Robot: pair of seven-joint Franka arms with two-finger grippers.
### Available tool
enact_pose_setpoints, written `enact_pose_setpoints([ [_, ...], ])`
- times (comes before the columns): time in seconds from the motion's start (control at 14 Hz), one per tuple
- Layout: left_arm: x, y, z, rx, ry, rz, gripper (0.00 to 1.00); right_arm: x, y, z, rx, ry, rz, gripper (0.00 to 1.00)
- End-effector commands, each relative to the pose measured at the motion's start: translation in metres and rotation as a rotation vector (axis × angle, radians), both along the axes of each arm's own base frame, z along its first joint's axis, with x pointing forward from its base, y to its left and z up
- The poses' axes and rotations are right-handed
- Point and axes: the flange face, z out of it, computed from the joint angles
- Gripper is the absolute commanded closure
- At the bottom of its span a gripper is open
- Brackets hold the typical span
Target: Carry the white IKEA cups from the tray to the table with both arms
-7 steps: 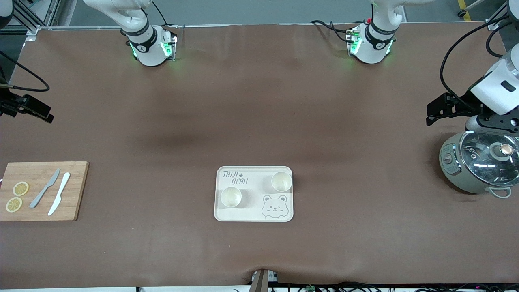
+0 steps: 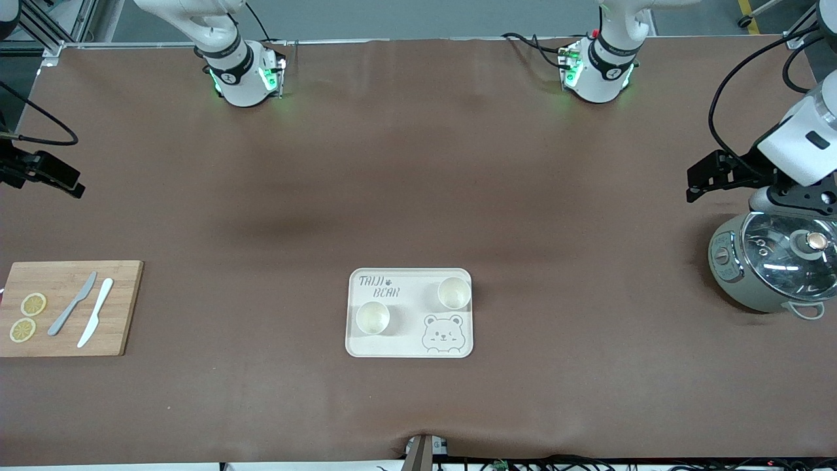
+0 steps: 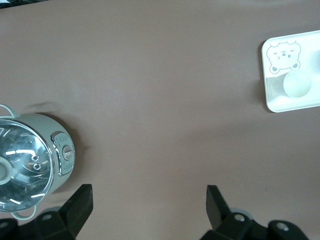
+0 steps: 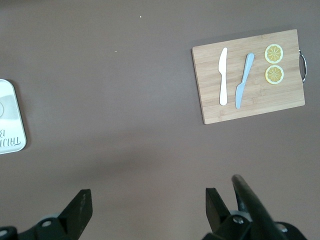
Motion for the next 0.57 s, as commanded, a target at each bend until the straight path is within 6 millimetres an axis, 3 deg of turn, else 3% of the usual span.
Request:
enact_pose_setpoints([
  [0.0,0.01,-0.014,-0.025,0.008,0.033,-0.018,0.0,-0.002,0.01,0.007,-0.016,-0.01,0.005,0.0],
  [0.14,0.032,-0.035,-0.046,-0.013,-0.022,-0.037,0.0,-0.002,0.002,0.007,-0.016,-0.01,-0.009,0.0],
  [0.5,0.083,-0.12,-0.143,-0.034,-0.021,-0.022,0.0,-0.001,-0.001,0.006,-0.019,-0.011,-0.015,0.0],
])
